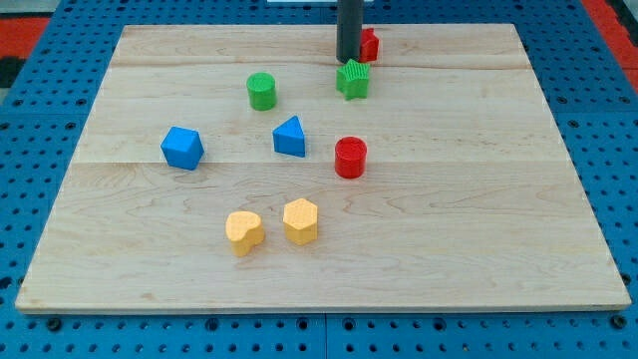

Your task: Move the red star right and a bit up

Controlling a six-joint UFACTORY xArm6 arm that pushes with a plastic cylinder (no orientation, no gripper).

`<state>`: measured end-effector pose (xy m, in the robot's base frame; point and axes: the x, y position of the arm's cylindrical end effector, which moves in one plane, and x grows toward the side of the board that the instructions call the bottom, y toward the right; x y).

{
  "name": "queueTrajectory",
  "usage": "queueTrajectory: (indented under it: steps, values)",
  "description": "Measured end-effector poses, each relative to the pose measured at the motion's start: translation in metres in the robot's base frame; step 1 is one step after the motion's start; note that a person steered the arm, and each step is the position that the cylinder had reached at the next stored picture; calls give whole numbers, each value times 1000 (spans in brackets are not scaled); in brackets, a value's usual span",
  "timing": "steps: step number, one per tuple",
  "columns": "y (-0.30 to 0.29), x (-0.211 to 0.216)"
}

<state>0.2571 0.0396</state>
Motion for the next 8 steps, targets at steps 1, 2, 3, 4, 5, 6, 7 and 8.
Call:
queueTrajectory:
  steps: [1,2,3,4,5,6,7,8]
  values:
    - [0,-5]
    - [-6,-17]
    - [-7,-25]
    - [-7,-27]
    - [-7,-27]
    - [-7,-29]
    - [-7,-33]
    - [-5,-40]
